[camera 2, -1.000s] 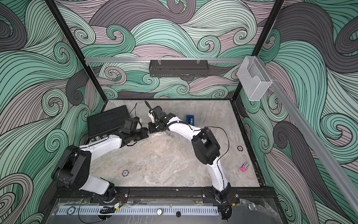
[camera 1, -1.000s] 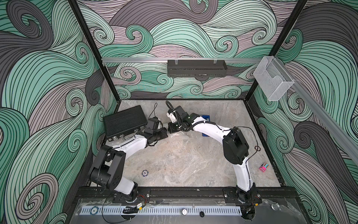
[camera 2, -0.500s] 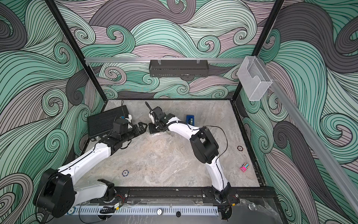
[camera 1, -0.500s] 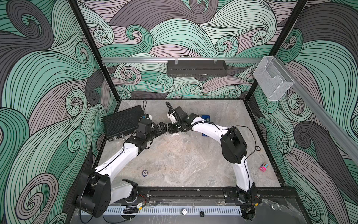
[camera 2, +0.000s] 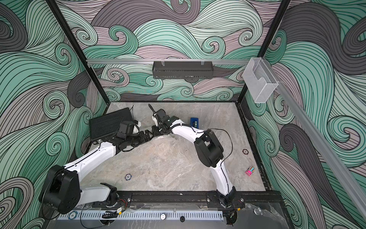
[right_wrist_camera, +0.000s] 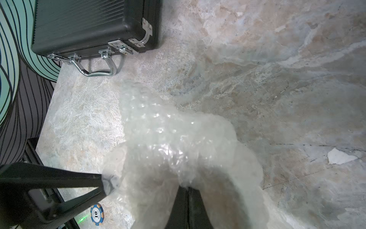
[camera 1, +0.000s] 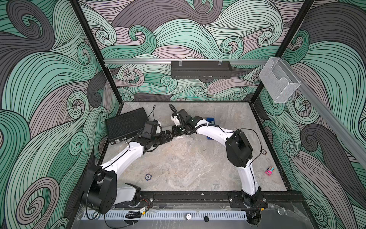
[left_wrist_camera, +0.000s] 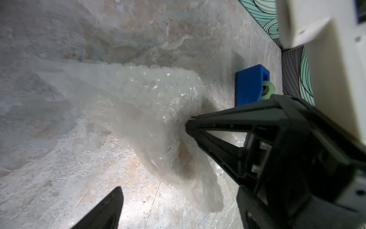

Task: Wrap mugs in bubble wrap
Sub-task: Wrap the mug in bubble wrap.

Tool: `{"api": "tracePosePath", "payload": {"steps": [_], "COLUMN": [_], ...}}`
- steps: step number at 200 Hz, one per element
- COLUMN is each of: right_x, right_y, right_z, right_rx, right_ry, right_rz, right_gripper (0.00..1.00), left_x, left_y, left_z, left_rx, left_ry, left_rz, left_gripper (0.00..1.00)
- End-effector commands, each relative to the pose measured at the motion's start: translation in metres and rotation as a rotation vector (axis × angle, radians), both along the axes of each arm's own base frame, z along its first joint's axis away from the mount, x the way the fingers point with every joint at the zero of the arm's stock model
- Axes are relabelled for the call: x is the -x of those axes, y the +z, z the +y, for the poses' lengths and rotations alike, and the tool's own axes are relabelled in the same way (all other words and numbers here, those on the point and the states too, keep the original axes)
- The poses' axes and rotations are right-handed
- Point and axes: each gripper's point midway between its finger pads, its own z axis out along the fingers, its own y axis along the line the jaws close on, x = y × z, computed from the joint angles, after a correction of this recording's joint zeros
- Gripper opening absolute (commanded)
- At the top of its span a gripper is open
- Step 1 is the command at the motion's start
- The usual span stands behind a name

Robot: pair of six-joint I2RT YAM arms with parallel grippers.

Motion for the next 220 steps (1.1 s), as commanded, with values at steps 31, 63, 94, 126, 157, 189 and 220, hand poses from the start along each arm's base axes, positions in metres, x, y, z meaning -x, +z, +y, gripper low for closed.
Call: {"api": "tracePosePath", "payload": {"steps": [31, 63, 94, 126, 157, 189, 220], "right_x": [0.001, 0.003, 0.005, 0.007, 0.008, -0.001, -0.016], "right_y": [-0.007, -0.006, -0.007, -0.006, 0.002, 0.025, 0.058], "right_z": [0.001, 0.004, 0.004, 0.008, 0.013, 0.013, 0.003], "right_rx": [0.016, 0.004, 0.005, -0.014, -0.041, -0.064, -0.089], "right_ry": [-0.003, 0.006, 0.015, 0.041, 0.067, 0.068, 0.033], "right_rz": [0.021, 0.025, 0.029, 0.035, 0.026, -0.010, -0.065], "right_gripper": [0.00, 0.00, 0.00, 0.00, 0.00, 0.10, 0.36], "left_x": [-0.011, -0.020, -0.027, -0.029, -0.025, -0.023, -0.022], "left_y": [-0.014, -0.031, -0.038, -0.044, -0.051, -0.052, -0.054], "left_z": [0.006, 0.012, 0.016, 0.014, 0.012, 0.012, 0.012], "left_rx": [-0.041, -0.063, -0.045, -0.026, -0.020, -0.010, -0.003], "left_ry": [0.021, 0.061, 0.096, 0.098, 0.082, 0.084, 0.098], "left_rz": [0.045, 0.075, 0.082, 0.093, 0.108, 0.113, 0.120], "left_gripper": [0.88, 0.84, 0.77, 0.65, 0.55, 0.51, 0.48]}}
